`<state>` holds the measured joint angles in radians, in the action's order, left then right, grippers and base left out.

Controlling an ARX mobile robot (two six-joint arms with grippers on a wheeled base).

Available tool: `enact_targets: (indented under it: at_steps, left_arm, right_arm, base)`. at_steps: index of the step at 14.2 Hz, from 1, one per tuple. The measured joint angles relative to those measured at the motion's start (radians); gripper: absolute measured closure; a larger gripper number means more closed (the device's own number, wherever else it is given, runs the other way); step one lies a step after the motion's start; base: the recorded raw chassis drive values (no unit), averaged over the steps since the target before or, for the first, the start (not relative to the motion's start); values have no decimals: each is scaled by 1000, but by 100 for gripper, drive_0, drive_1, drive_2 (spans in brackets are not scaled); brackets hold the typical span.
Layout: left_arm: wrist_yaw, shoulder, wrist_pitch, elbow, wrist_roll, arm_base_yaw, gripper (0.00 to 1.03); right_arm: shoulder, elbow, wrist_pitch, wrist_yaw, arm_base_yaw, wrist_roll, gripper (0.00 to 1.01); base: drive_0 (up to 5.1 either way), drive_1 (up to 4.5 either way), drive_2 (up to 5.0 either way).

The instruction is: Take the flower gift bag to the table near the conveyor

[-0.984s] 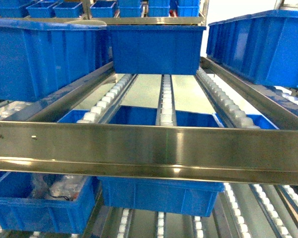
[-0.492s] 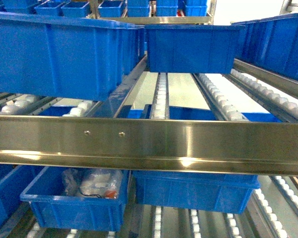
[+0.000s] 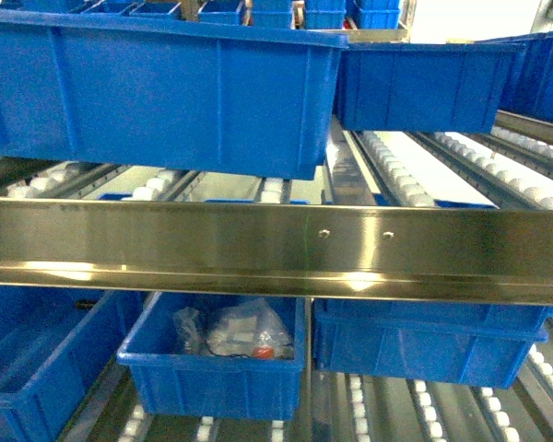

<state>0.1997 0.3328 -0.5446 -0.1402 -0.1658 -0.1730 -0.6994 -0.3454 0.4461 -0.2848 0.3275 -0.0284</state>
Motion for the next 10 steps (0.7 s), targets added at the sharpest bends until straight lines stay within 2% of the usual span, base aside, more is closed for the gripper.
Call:
enact_targets:
  at_steps: [10]
  left_arm:
    - [0, 0, 0, 0, 0, 0, 101]
  right_arm:
    - [0, 0, 2, 0, 0, 0, 98]
  base:
    - [-487, 152, 334]
